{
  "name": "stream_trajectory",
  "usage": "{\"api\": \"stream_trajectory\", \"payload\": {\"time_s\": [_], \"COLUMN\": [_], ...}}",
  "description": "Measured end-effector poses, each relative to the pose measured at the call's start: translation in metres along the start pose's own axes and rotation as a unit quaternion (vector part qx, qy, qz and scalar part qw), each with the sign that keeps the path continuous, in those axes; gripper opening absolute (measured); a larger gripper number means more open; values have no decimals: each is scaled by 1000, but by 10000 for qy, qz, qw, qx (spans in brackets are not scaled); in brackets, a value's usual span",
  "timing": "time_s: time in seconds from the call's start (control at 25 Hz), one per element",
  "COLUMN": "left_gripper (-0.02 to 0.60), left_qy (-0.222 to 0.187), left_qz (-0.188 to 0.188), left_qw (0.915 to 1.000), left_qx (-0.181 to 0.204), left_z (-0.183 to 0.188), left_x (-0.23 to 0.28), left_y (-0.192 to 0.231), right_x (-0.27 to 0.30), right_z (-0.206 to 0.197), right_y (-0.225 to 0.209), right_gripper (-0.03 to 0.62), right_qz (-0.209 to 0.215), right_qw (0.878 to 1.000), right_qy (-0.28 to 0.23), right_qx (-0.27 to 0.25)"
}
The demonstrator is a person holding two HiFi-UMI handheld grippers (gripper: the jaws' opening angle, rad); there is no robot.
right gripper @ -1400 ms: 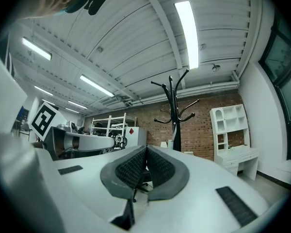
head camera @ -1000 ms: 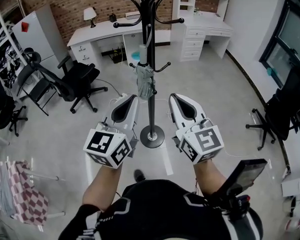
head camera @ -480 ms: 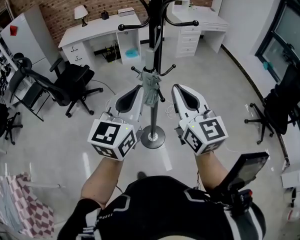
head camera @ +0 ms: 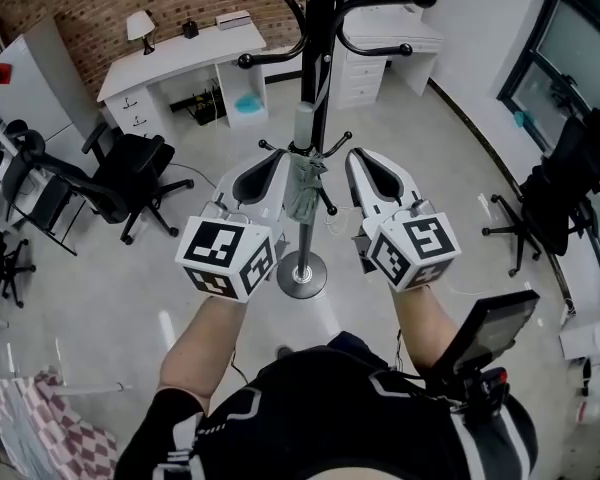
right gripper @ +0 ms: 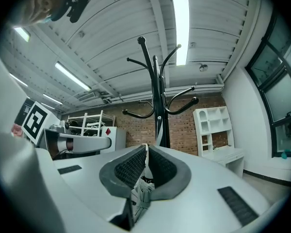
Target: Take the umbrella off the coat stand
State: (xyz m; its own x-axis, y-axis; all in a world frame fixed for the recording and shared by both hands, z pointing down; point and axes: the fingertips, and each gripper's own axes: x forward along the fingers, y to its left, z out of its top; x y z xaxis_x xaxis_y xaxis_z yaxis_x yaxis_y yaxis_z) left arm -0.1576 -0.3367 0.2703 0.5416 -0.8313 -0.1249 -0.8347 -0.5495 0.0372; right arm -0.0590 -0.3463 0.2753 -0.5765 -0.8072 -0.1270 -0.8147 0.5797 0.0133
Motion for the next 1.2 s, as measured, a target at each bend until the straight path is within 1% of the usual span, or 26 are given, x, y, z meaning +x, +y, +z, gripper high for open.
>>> {"api": "stream_trajectory", "payload": {"time_s": [0.12,0.28,0.52,0.64,0.72,0.76,0.92,1.2], "left_gripper": [8,8,8,8,8,8,8,8], "left_qy": [5,66,159,166,174,185,214,117], "left_qz": [53,151,258,345,366,373,426,459], "left_qw": [10000,9999,9994,9991,9989,9989,9986,9984], "left_qx": [-79,18,144,165,214,231,211,292], "left_z": [1,1,0,1,2,3,4,13], "left_x": [16,40,66,76,84,88,96,107], "left_y": [6,8,18,22,23,24,28,34], "right_x": [13,33,62,77,87,92,103,116], "right_z": [0,3,8,11,12,13,9,10], "right_y": [-9,-22,-33,-38,-42,-45,-46,-43], "right_gripper": [2,2,3,18,65,72,74,75], "right_qz": [117,324,654,807,861,873,949,1130], "right_qw": [9999,9994,9979,9967,9962,9961,9954,9935], "right_qy": [41,-26,-19,-68,-81,-76,-46,-123], "right_qx": [22,76,17,33,62,78,132,107]}}
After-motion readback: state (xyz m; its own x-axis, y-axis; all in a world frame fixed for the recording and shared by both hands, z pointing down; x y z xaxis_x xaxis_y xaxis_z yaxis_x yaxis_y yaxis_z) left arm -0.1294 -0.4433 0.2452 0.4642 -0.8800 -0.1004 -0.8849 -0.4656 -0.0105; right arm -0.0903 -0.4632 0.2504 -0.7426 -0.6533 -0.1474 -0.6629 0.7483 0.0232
